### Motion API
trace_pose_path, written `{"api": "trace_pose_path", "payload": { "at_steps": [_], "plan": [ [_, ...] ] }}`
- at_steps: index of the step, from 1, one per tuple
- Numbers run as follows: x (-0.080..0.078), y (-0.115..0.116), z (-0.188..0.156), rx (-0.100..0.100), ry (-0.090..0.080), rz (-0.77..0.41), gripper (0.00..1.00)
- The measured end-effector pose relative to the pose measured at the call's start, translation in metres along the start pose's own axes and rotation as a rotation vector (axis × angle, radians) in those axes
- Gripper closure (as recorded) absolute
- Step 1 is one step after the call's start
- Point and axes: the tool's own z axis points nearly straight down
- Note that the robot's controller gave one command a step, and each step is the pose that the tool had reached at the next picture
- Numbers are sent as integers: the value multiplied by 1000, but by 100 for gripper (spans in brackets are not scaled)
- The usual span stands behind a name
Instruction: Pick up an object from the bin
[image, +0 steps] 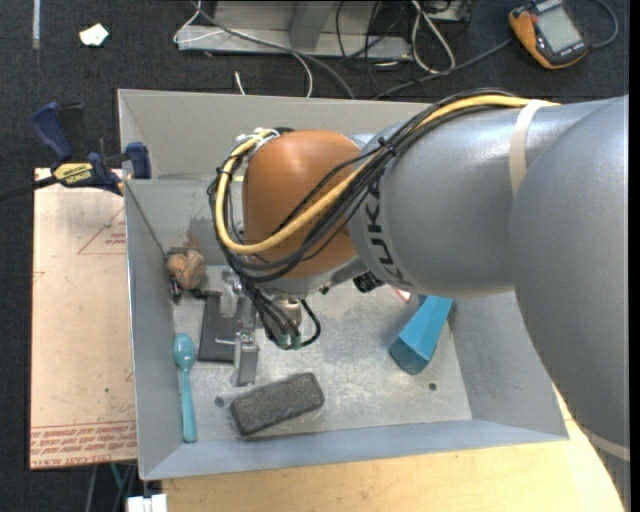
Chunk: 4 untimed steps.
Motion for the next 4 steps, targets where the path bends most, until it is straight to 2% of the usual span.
{"api": "trace_pose_path", "payload": {
  "at_steps": [1,2,3,4],
  "plan": [
    [-2,-1,-5,-2,-7,5,0],
    [-2,-53,68,-4,-10,76,0],
    [17,-75,73,-7,-9,105,0],
    [-25,-89,99,-7,-16,-42,0]
  ]
}}
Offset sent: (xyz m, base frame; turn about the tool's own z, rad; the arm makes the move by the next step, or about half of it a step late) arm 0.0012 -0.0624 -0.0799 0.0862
